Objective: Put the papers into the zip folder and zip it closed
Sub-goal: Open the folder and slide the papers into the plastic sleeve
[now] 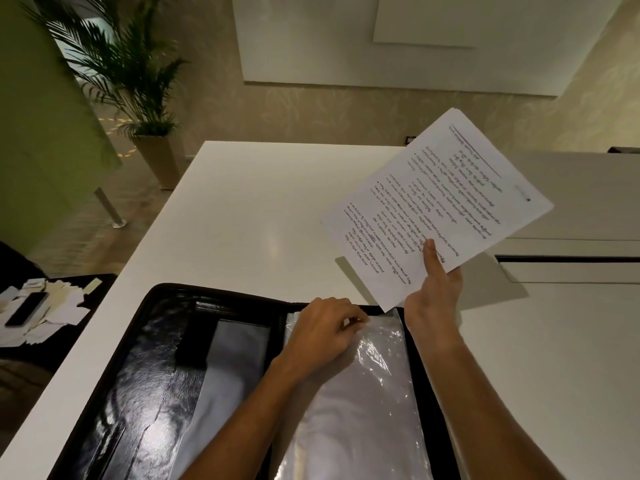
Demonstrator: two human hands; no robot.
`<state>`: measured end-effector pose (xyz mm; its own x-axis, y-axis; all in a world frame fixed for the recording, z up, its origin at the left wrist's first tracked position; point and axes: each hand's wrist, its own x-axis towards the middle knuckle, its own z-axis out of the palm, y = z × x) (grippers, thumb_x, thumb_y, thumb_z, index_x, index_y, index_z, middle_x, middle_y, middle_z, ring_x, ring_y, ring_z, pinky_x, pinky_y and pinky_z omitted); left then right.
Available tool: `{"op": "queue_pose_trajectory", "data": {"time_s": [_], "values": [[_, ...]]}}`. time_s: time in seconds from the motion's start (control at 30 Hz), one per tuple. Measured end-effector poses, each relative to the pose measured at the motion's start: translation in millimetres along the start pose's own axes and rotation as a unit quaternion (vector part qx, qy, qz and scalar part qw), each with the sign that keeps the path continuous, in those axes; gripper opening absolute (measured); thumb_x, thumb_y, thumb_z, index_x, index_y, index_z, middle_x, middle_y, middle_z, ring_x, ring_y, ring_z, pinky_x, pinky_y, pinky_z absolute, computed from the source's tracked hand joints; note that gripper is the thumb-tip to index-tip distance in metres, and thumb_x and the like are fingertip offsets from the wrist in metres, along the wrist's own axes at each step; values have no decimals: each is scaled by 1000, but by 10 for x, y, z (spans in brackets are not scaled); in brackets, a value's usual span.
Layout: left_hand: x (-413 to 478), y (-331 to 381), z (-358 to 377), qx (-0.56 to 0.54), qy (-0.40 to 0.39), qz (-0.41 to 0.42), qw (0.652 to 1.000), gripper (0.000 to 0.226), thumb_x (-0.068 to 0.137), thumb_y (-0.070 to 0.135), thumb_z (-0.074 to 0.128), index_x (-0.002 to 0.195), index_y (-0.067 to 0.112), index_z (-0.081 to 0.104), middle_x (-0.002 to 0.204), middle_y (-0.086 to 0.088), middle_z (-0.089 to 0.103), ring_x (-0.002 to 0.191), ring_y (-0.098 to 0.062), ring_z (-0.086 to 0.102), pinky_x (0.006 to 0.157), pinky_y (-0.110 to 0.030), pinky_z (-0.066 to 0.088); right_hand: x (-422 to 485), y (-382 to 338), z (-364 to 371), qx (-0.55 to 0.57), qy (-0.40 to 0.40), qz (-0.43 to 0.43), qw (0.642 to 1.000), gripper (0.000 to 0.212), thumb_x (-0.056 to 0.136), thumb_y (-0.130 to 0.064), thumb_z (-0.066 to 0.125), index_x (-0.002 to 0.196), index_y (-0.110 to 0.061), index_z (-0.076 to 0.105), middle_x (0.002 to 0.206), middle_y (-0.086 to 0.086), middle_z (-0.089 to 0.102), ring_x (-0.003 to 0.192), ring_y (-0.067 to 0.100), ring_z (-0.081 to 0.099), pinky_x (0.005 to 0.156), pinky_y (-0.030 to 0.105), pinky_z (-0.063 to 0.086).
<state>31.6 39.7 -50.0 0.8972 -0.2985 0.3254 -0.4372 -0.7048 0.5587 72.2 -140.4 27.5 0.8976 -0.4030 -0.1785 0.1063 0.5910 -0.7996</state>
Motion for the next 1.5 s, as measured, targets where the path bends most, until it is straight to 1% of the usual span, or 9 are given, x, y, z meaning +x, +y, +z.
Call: {"op": "queue_pose_trajectory", "data": {"time_s": [0.1,0.27,0.43,0.63,0.83,1.03,1.13,1.37,1.5], "values": [[-48,16,-41,32,5,10,999,22,99,34,60,109,31,80,102,14,79,90,-11,67,81,-37,53,-36,50,-2,-8,-16,-2,1000,46,102,-27,77,146,-27,64,136,2,78,124,24,75,101,58,62],[-100,148,-18,81,31,31,996,27,100,30,60,118,30,80,124,17,75,103,-13,61,83,-36,50,-83,74,7,-41,-35,-20,998,38,105,-21,72,143,-24,66,132,2,79,119,22,78,99,52,64],[-115,305,41,94,82,-1,992,11,86,13,72,91,21,78,92,11,59,83,-13,47,67,-35,43,-82,28,-8,-45,-40,-28,998,35,106,-20,72,140,-25,68,132,2,79,120,22,78,98,49,64],[-117,354,129,29,117,-24,992,11,82,21,77,76,24,68,85,16,59,80,-6,47,66,-24,39,-40,-11,-105,-23,-47,-31,998,40,107,-16,70,146,-20,64,136,5,78,123,26,76,96,46,65],[-81,300,115,29,61,-44,997,23,82,32,80,79,31,57,79,16,60,74,-5,48,73,-29,43,-23,22,-153,-20,-58,-12,998,40,107,-16,69,146,-17,63,136,9,77,124,30,75,102,54,62],[-53,260,79,58,35,-39,997,14,92,44,75,94,36,64,93,22,68,87,-1,57,83,-30,42,-42,40,-140,-8,-73,-6,997,40,107,-14,67,147,-16,64,136,10,77,122,29,76,90,44,66],[-22,248,38,57,41,-36,997,7,95,42,71,95,35,70,98,22,72,91,0,62,83,-32,43,-22,44,-140,-8,-79,-12,997,38,107,-13,66,146,-16,65,138,11,76,125,31,75,97,48,64],[74,171,-95,70,37,-30,996,20,99,49,68,95,30,76,98,18,78,87,-2,65,89,-29,42,-1,112,-156,-83,-92,-13,992,31,105,-12,70,137,-13,70,131,11,79,119,31,77,99,53,62],[50,260,-96,99,44,-3,994,16,95,37,69,88,27,79,94,13,80,84,-5,69,75,-25,54,-4,160,-166,-144,-119,-5,982,28,104,-14,73,132,-11,72,125,11,81,113,33,79,94,55,65]]}}
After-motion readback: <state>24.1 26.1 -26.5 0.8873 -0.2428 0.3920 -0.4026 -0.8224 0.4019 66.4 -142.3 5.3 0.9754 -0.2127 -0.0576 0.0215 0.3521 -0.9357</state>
